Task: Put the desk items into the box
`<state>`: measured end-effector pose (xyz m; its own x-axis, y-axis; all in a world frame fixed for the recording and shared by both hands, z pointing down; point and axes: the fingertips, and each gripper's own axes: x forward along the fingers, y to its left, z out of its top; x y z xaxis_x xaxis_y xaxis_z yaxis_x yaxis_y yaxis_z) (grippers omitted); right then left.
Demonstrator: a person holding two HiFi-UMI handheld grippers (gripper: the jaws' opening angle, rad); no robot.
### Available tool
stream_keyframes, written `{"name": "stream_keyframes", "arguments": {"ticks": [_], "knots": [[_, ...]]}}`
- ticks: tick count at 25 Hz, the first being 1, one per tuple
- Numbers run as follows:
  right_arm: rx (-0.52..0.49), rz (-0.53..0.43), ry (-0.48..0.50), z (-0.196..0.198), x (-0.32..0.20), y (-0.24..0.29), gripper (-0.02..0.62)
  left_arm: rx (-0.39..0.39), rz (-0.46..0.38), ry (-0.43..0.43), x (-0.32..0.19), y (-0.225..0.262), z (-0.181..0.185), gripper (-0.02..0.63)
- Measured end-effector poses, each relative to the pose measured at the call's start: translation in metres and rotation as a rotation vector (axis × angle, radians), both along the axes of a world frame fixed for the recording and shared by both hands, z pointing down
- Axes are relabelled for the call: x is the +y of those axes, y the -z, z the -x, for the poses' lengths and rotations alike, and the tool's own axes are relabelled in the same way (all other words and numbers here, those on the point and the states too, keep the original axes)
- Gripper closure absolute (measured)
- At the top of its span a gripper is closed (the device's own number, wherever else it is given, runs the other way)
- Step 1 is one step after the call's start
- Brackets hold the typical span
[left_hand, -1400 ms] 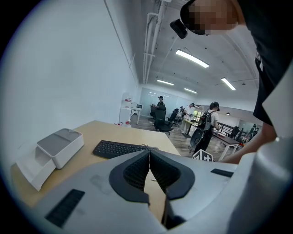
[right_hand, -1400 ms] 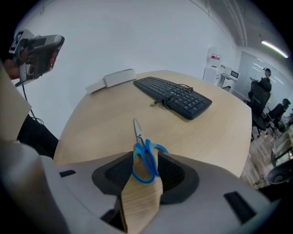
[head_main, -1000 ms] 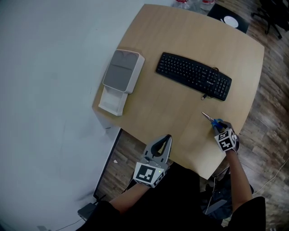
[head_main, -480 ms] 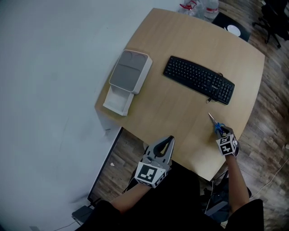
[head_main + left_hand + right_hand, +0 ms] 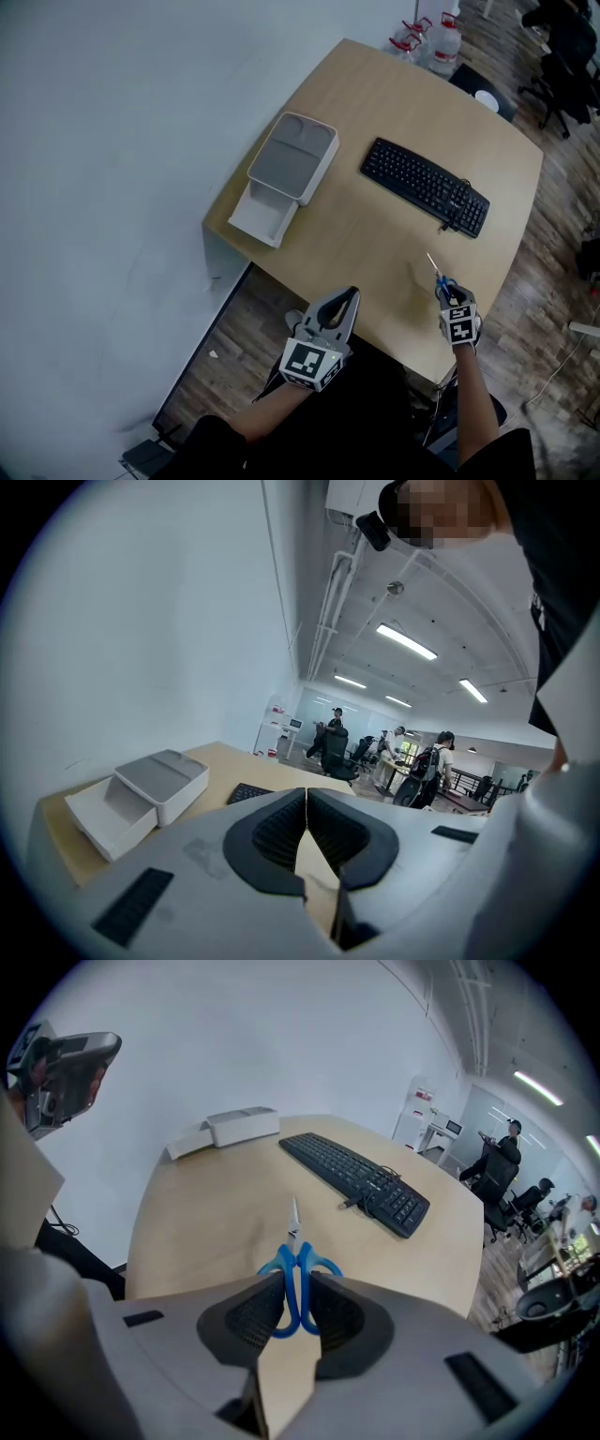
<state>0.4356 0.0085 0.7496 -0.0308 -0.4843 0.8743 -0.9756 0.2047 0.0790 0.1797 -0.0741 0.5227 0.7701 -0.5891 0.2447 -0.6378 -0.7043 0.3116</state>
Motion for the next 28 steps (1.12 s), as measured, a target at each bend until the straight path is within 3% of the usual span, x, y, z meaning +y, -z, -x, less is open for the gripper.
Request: {"name": "stream_keyframes", "arguments": {"ticks": [5,9,16,28], "knots": [[0.020,-0.037,-0.006,0.049,-0.013,0.033,0.453,0.045,0.009,0.036,-0.011,0.007,0.056,0.589],[0.024,-0.073,-0.019,0.092,-0.030,0.061,0.453,0.112,-0.017,-0.020,-0.018,0.024,0.093,0.589],[0.026,-0.161,-0.026,0.176,-0.052,0.100,0.453,0.109,-0.023,0.007,-0.030,0.023,0.171,0.589],[-0.060,-0.256,0.038,0.320,-0.092,0.114,0.453,0.130,-0.052,0.076,-0.028,0.011,0.283,0.589]]}}
